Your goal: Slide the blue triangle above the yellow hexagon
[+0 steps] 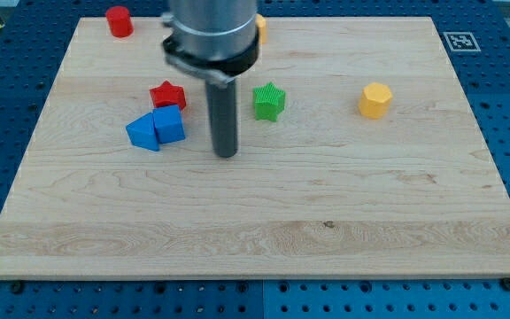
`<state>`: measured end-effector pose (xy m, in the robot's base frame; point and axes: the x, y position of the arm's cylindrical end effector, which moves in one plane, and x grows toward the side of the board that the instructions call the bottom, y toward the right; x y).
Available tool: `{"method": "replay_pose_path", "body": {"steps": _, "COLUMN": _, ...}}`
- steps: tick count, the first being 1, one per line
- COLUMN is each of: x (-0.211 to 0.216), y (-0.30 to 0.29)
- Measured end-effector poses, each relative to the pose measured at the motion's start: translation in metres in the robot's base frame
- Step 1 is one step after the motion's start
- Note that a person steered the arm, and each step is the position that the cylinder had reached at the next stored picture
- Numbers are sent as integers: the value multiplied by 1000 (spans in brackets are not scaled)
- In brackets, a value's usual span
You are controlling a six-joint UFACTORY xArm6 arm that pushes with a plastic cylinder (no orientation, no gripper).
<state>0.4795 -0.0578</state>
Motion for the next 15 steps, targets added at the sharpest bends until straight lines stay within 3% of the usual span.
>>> {"method": "replay_pose_path", "body": {"steps": 2, "x": 8, "y": -145}}
{"method": "replay_pose_path", "body": {"steps": 4, "x": -37, "y": -152}}
{"method": "replay_pose_path", "body": {"steps": 7, "x": -23, "y": -35}}
{"method": "replay_pose_path", "body": {"steps": 11, "x": 44, "y": 5}}
{"method": "replay_pose_path", "body": {"steps": 15, "x": 29, "y": 89}}
